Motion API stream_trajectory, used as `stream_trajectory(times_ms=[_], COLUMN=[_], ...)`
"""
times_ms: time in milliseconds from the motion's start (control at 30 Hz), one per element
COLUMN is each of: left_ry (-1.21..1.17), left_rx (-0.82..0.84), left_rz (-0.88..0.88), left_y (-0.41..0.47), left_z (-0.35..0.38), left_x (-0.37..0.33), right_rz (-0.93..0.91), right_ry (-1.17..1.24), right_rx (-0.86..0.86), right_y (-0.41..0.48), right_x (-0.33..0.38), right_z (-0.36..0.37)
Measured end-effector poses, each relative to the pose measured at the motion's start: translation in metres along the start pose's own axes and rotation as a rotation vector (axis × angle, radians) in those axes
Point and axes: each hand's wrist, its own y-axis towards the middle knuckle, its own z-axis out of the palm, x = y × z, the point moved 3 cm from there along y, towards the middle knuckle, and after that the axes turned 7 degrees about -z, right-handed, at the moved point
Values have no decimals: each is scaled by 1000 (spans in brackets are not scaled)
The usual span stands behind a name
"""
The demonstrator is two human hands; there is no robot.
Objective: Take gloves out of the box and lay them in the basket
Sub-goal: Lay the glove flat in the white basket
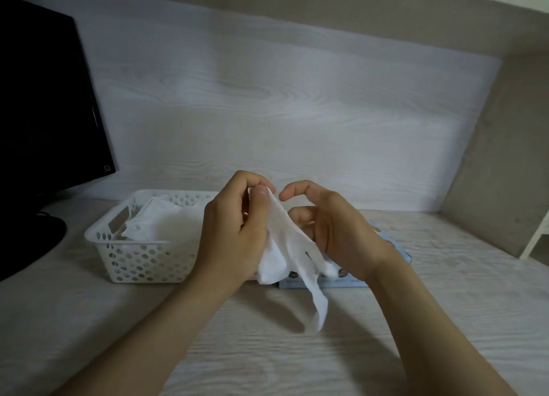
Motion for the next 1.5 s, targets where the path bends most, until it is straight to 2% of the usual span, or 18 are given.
stream_trajectory(times_ms=[133,233,433,533,667,733,933,1100,1267,1400,1500], left_ry=[-2,0,8,-49,-129,-136,41,98,28,-99,-184], left_rx=[18,5,-27,3,52,63,119,89,79,71,95], left_rz=[-4,10,-1,-35,-74,-82,6,61,15,-68,-177], left_y=[0,2,6,6,7,7,4,4,6,15,22], left_z=[0,-1,-7,-7,-5,-4,-2,-3,-5,-12,-19], left_x=[-1,0,3,2,2,1,3,1,-3,-5,-1], right_rz=[-34,-32,-22,-5,-78,-107,-64,-8,-46,-24,-12], right_ry=[-207,-245,-141,-77,-316,-345,-278,-305,-286,-303,-199], right_rx=[58,11,-76,-48,-21,-49,-126,-123,-22,-70,-131], right_y=[-2,-1,2,2,0,2,3,3,-2,-1,-3], right_x=[-3,-4,-8,-7,-9,-12,-14,-11,-10,-9,-7], right_z=[2,2,-4,-1,1,-1,-6,-6,-2,-6,-8])
